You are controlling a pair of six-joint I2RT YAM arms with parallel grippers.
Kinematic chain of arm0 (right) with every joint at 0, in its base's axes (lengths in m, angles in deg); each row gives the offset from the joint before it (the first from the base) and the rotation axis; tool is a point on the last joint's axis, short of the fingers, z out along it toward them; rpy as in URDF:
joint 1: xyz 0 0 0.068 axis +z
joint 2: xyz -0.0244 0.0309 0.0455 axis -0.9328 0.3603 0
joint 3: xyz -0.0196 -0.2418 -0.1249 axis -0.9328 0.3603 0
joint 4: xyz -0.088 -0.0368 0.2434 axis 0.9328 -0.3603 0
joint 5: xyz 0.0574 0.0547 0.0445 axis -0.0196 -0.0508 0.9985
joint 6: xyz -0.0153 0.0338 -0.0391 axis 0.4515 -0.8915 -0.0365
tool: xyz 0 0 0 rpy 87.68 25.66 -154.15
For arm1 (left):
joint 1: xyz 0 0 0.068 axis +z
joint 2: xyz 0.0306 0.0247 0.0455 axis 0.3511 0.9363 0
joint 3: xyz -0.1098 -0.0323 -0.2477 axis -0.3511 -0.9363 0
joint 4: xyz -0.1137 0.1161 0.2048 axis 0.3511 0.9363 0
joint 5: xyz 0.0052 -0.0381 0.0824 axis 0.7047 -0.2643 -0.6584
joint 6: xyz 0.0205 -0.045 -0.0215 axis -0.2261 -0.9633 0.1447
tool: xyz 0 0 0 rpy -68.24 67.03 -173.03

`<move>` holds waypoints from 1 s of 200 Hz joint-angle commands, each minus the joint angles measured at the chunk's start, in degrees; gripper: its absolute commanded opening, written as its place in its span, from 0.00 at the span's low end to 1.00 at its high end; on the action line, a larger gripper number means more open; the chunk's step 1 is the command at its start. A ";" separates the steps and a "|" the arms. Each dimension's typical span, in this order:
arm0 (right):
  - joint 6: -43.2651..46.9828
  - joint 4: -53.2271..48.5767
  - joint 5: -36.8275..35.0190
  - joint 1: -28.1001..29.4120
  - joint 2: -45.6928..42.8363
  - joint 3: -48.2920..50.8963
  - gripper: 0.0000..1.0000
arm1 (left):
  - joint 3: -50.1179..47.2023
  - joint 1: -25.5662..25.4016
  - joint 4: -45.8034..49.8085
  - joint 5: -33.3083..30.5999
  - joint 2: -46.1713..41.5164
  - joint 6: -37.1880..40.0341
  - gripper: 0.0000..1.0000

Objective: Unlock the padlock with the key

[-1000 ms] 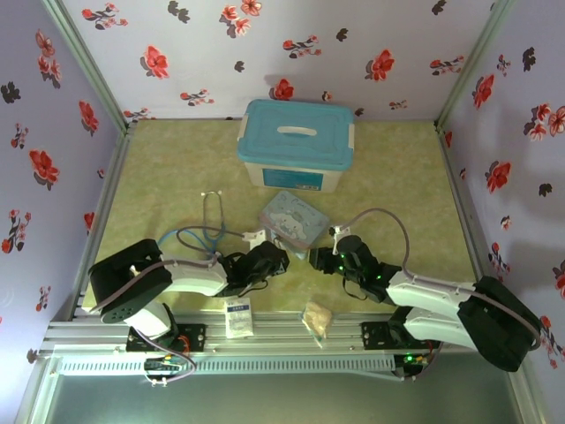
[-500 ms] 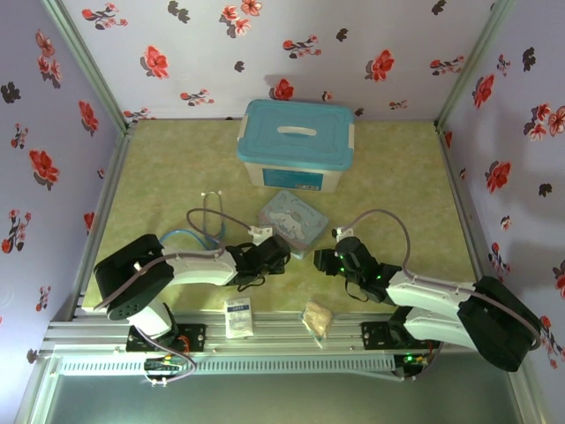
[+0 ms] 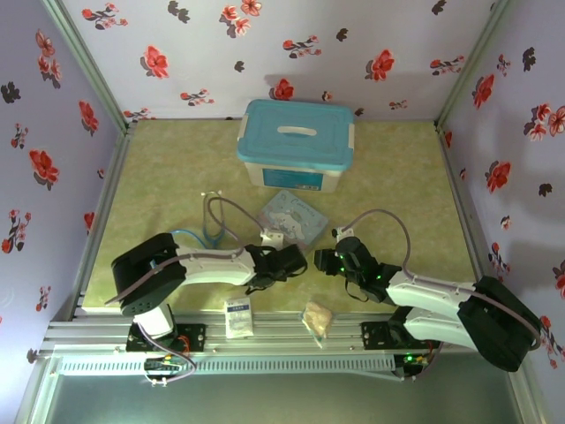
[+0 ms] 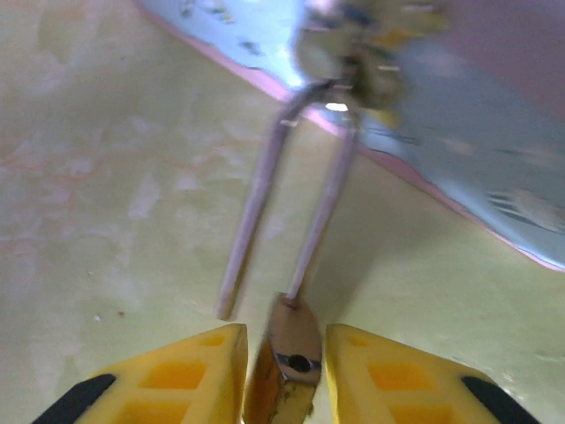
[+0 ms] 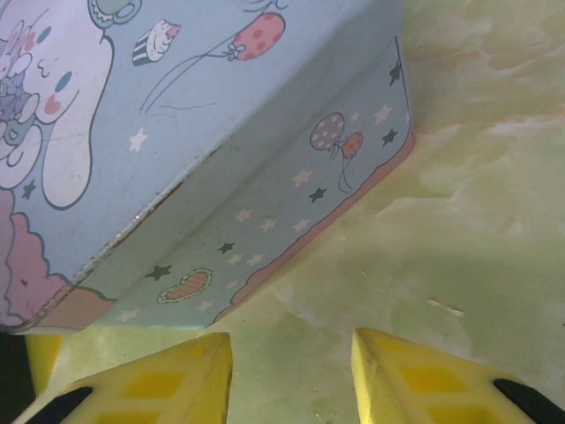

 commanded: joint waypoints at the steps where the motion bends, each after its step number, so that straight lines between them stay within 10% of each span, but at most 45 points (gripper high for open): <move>1: -0.51 -0.61 -1.53 -0.32 -0.86 0.50 0.40 | 4.57 -1.99 10.25 -6.89 3.19 0.92 0.29; 46: -1.34 -1.05 -0.38 -0.32 -2.28 0.69 0.39 | 6.36 -3.01 10.60 -6.15 4.12 1.48 0.37; 118: -8.01 -10.53 -4.99 10.40 -13.88 -1.86 0.52 | -4.61 2.94 -5.02 5.19 -20.79 7.53 0.67; 200: -16.86 -0.16 -16.97 24.36 12.69 -15.80 0.54 | -12.07 21.30 -13.90 19.30 -28.00 14.86 0.66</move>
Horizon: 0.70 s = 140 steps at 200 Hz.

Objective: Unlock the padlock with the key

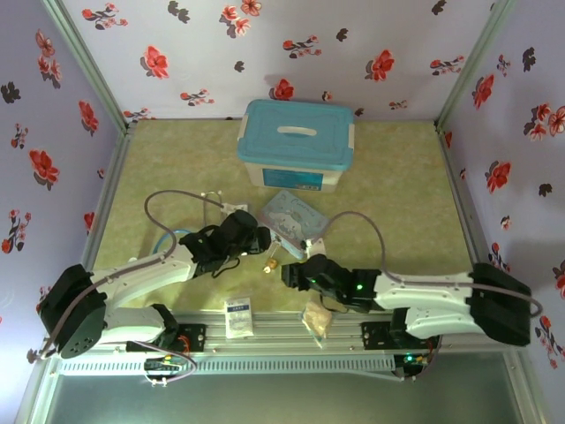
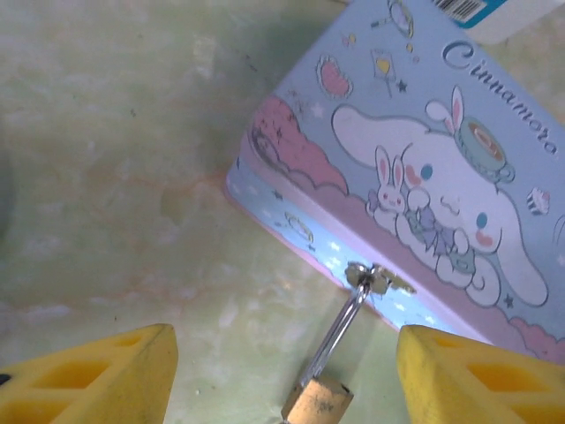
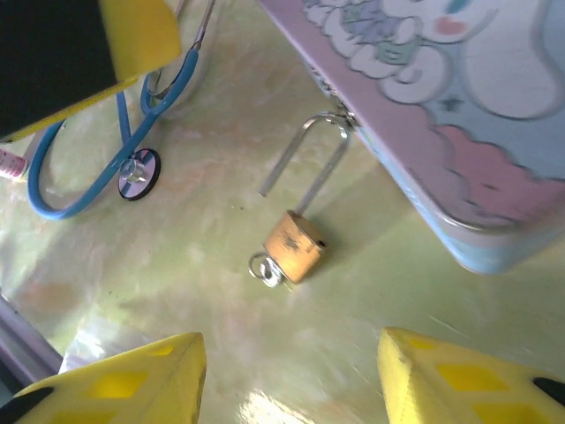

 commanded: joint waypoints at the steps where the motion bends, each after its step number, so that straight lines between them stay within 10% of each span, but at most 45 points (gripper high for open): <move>1: -4.28 5.60 -5.59 0.41 6.64 -2.98 0.54 | 0.68 2.23 -2.25 3.25 -0.31 3.99 0.66; 52: -7.34 7.82 -14.49 -0.36 15.39 -4.91 0.54 | -0.82 3.41 -4.12 3.43 -0.78 4.34 0.66; 140: -0.52 0.10 -11.74 -10.18 6.09 -0.26 0.54 | -8.98 0.55 -16.23 7.30 1.50 -1.39 0.49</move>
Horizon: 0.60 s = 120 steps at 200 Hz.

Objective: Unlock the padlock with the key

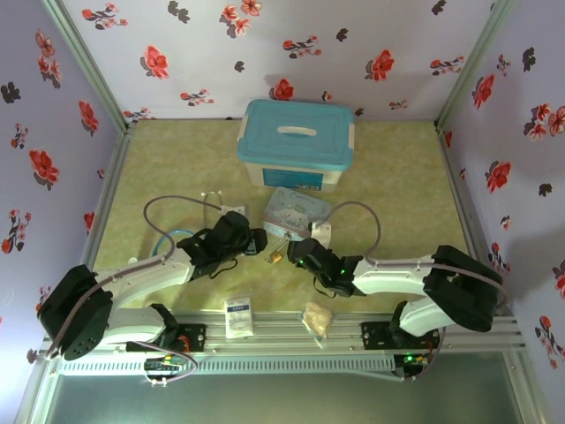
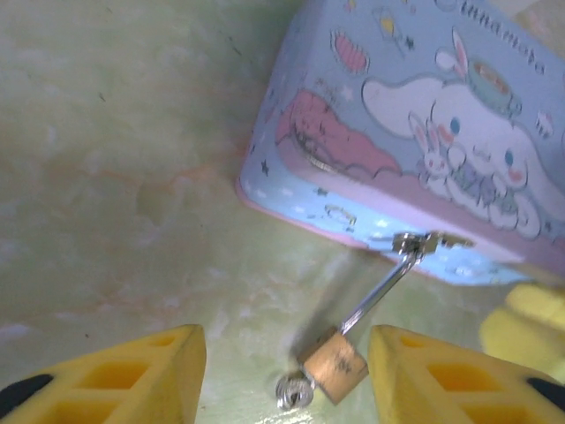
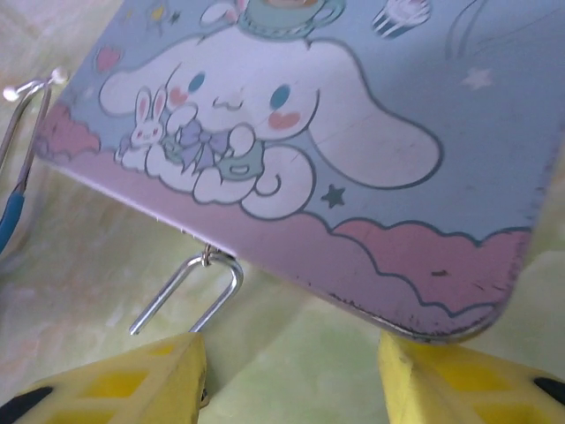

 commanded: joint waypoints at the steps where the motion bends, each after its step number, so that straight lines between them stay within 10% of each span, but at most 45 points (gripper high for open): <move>1: 2.22 -2.92 -1.10 -1.19 -3.83 2.11 0.54 | -1.97 -1.66 -5.74 1.46 1.61 -2.05 0.49; 65: -1.30 -4.64 -3.18 6.34 1.05 -1.71 0.52 | -4.87 -3.22 -10.29 -0.81 7.40 -6.46 0.19; 120: -3.42 -5.52 -2.63 8.63 13.86 -11.95 0.56 | -9.52 -2.60 -7.29 -5.83 -3.57 -6.92 0.20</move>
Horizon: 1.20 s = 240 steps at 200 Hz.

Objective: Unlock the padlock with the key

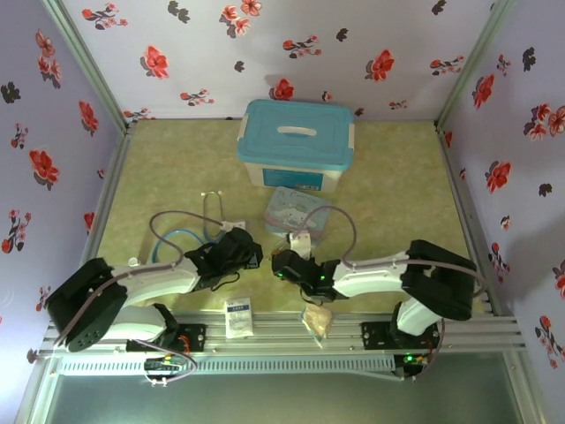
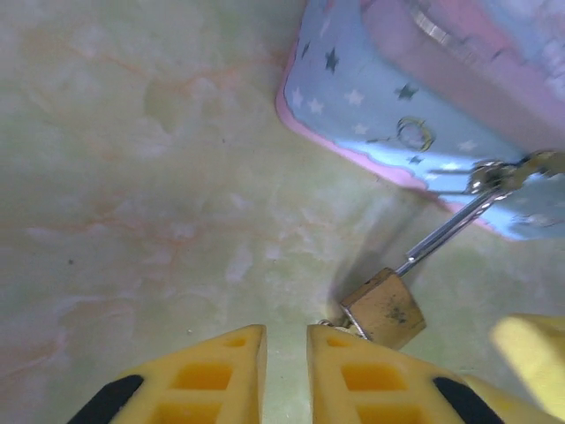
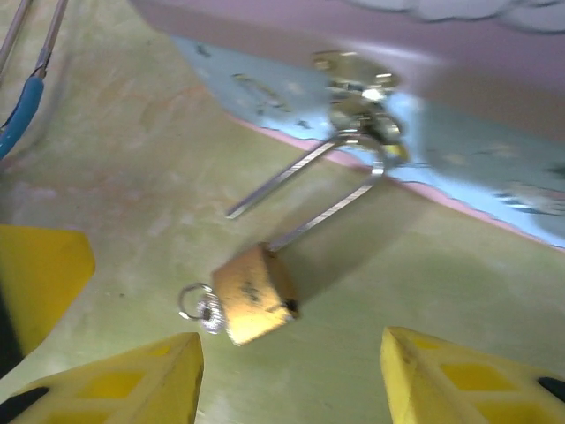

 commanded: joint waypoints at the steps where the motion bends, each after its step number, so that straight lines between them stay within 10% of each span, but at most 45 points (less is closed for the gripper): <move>1: -1.94 -0.75 -1.80 0.16 3.09 -3.49 0.56 | -1.81 0.71 0.65 -3.75 -4.90 -0.76 0.20; 84: -4.63 -13.95 -3.48 -0.05 14.11 -12.05 0.51 | -6.50 0.90 1.94 -4.27 -11.34 -1.53 0.23; 139: -4.29 -8.25 -3.88 -0.54 7.97 -3.47 0.32 | -5.91 0.90 1.91 -4.25 -11.88 -0.15 0.24; 240: -3.64 1.33 1.05 -2.12 -2.47 9.49 0.29 | -3.06 0.63 0.21 -3.84 -9.32 1.57 0.24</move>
